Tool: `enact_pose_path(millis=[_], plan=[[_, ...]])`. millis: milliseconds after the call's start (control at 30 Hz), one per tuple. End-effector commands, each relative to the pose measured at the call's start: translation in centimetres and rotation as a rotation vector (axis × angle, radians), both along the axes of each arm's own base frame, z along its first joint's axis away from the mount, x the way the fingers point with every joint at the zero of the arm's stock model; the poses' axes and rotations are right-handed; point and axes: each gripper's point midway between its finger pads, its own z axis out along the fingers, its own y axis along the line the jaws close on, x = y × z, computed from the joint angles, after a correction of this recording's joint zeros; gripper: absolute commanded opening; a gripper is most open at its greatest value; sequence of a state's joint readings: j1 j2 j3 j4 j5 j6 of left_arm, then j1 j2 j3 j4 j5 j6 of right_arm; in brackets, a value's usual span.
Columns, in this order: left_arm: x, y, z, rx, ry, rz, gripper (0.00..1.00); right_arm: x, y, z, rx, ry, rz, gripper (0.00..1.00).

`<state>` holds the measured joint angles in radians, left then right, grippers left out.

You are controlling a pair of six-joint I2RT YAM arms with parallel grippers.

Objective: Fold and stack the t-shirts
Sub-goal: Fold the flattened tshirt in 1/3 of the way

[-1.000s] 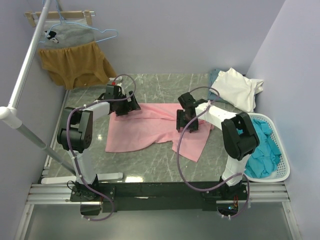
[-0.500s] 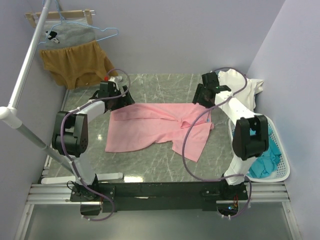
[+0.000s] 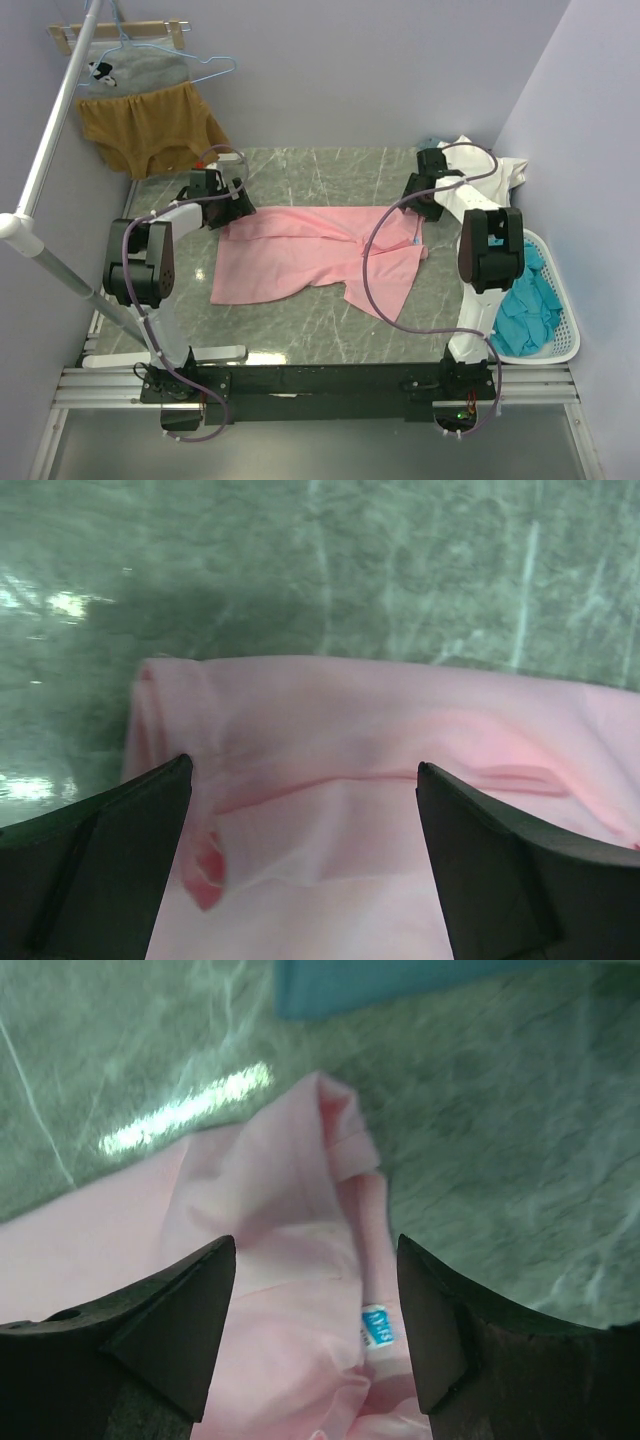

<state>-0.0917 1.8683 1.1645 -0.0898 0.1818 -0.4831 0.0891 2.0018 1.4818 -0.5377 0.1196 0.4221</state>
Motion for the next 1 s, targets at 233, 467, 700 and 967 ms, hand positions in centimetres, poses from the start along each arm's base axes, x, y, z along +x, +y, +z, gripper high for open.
enact_pose_path(millis=[233, 467, 700, 967], plan=[[1.1, 1.6, -1.8, 0.027, 0.014, 0.020, 0.99, 2.7, -1.6, 0.0, 0.010, -0.031, -0.014, 0.74], [1.0, 1.7, -2.6, 0.030, 0.038, 0.014, 0.99, 3.3, -0.8, -1.1, 0.058, -0.008, 0.008, 0.68], [0.7, 1.9, -3.4, 0.046, 0.075, 0.011, 0.27, 3.3, -0.8, -2.3, 0.089, 0.016, 0.016, 0.27], [0.4, 5.2, -2.5, 0.146, 0.084, 0.094, 0.01, 4.3, -1.4, -1.1, 0.091, -0.023, 0.025, 0.06]])
